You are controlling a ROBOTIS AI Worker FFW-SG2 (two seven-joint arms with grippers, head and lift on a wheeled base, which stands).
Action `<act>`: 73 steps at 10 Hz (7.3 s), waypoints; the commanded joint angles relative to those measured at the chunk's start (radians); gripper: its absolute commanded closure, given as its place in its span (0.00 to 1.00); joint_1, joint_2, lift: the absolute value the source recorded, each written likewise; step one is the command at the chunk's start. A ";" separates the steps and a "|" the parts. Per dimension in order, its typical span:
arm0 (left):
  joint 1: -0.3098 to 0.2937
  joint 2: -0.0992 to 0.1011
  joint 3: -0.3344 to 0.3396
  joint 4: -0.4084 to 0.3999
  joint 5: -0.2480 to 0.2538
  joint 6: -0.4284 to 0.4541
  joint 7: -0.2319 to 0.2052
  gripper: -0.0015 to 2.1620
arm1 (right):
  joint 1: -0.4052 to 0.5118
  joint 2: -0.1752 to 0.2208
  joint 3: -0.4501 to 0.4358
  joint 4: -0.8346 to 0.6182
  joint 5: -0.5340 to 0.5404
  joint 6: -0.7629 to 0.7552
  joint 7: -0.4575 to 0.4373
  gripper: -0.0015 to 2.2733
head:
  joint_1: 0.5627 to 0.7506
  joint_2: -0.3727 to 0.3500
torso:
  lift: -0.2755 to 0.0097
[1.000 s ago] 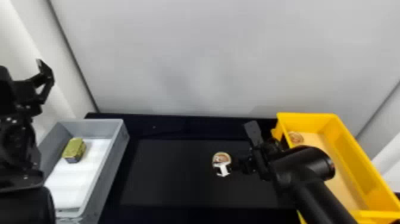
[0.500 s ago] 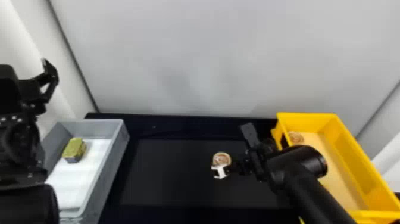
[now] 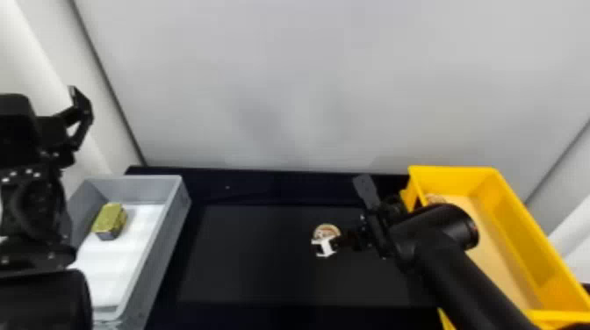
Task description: Pick up the round yellow can and place it in the yellow rectangular box
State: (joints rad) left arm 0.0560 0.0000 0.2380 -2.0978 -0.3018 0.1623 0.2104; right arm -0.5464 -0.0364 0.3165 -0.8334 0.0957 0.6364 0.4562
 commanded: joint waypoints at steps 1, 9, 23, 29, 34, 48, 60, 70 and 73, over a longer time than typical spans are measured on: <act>-0.001 -0.003 0.000 0.001 0.000 -0.001 0.001 0.05 | -0.007 0.004 -0.007 0.010 0.003 -0.007 0.000 0.09 | 0.70 0.53 | 0.76; 0.001 -0.003 0.006 0.001 0.001 -0.004 0.001 0.05 | 0.002 0.009 -0.013 -0.009 0.004 0.002 -0.008 0.33 | 0.70 0.53 | 0.76; 0.013 -0.003 0.023 -0.011 0.004 -0.004 0.001 0.05 | 0.164 -0.074 -0.125 -0.753 0.230 0.281 0.138 0.33 | 0.70 0.53 | 0.76; 0.018 -0.003 0.034 -0.021 0.006 -0.001 0.000 0.05 | 0.267 -0.105 -0.260 -1.003 0.369 0.400 0.135 0.33 | 0.70 0.53 | 0.76; 0.019 -0.003 0.040 -0.025 0.006 -0.001 0.000 0.05 | 0.336 -0.142 -0.433 -1.112 0.460 0.458 0.121 0.33 | 0.70 0.53 | 0.76; 0.024 -0.003 0.046 -0.033 0.007 -0.001 -0.002 0.05 | 0.491 -0.151 -0.634 -0.995 0.323 0.415 0.047 0.27 | 0.70 0.53 | 0.76; 0.027 -0.003 0.047 -0.033 0.007 -0.001 -0.002 0.05 | 0.496 -0.180 -0.686 -1.076 0.305 0.303 0.061 0.04 | 0.70 0.53 | 0.76; 0.033 -0.003 0.058 -0.041 0.009 -0.001 -0.002 0.05 | 0.508 -0.217 -0.952 -1.334 0.199 0.017 -0.045 0.04 | 0.70 0.53 | 0.76; 0.036 -0.003 0.064 -0.044 0.009 -0.001 0.000 0.05 | 0.559 -0.226 -1.024 -1.334 -0.099 -0.179 -0.251 0.04 | 0.70 0.53 | 0.76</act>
State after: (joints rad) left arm 0.0899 0.0000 0.2989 -2.1402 -0.2930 0.1611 0.2099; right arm -0.0120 -0.2560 -0.6834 -2.1700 0.1330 0.5396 0.2658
